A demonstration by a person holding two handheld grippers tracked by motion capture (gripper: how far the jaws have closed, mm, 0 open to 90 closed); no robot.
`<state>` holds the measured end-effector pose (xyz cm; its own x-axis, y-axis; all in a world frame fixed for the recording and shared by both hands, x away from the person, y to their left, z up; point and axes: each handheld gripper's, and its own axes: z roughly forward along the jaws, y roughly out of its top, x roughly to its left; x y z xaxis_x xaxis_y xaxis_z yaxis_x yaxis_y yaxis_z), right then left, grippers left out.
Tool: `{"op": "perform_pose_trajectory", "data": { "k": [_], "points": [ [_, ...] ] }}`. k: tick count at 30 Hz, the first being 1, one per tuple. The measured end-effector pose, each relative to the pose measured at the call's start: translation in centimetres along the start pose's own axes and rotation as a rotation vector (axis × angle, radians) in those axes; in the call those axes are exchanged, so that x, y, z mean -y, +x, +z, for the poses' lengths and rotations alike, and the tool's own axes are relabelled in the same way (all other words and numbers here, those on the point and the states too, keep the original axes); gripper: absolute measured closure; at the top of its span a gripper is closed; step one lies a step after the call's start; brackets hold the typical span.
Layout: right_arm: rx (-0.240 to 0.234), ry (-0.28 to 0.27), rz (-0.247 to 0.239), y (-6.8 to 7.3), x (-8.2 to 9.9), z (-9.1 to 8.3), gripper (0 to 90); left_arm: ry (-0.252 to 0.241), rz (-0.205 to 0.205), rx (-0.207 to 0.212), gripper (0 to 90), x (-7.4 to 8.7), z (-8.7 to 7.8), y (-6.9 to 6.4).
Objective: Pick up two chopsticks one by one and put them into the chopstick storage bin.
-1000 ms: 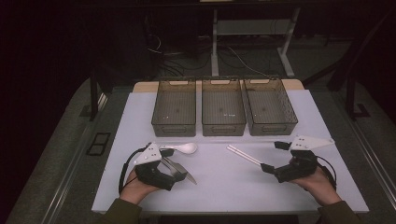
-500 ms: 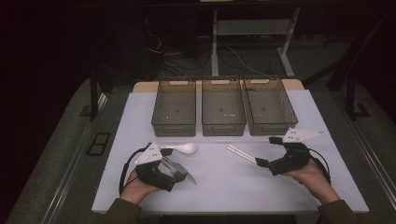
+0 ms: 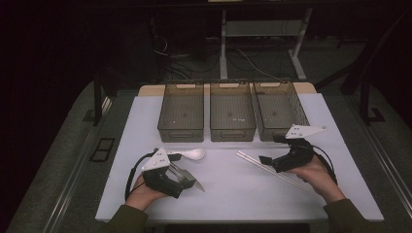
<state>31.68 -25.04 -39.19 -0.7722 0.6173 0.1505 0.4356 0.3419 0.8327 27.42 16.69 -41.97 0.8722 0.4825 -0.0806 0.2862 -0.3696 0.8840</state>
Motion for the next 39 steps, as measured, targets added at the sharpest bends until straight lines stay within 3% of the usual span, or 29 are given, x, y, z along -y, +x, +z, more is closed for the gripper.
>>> {"op": "perform_pose_trajectory", "data": {
  "k": [9,13,17,19,20,29,30,39],
  "points": [
    [-0.007,0.009,0.000,-0.4,-0.6,1.2,0.9,0.001,-0.003,-0.001,0.0,0.1,0.0,-0.1],
    [-0.002,0.026,-0.008,-0.6,-0.5,1.3,5.4,0.001,-0.004,0.002,0.0,0.1,0.0,-0.1],
    [0.009,0.071,-0.004,-0.8,-0.2,1.4,6.7,0.004,-0.004,0.005,0.0,0.1,0.0,-0.1],
    [0.012,0.082,0.000,-0.9,-0.2,1.4,9.0,0.003,-0.003,0.005,0.0,0.1,0.0,-0.2],
    [0.011,0.095,-0.004,-1.0,-0.1,1.3,14.3,0.000,-0.005,0.004,0.0,0.1,0.0,-0.2],
    [0.023,0.156,0.000,-1.3,0.4,1.5,20.2,0.007,-0.004,0.005,0.0,0.1,0.1,-0.2],
    [0.017,0.167,-0.003,-1.4,0.6,1.4,25.9,0.007,-0.004,0.005,0.0,0.1,0.0,-0.2],
    [0.014,0.224,-0.012,-1.6,1.0,1.6,38.6,0.007,-0.007,0.005,0.0,0.1,0.0,-0.2]
  ]
}}
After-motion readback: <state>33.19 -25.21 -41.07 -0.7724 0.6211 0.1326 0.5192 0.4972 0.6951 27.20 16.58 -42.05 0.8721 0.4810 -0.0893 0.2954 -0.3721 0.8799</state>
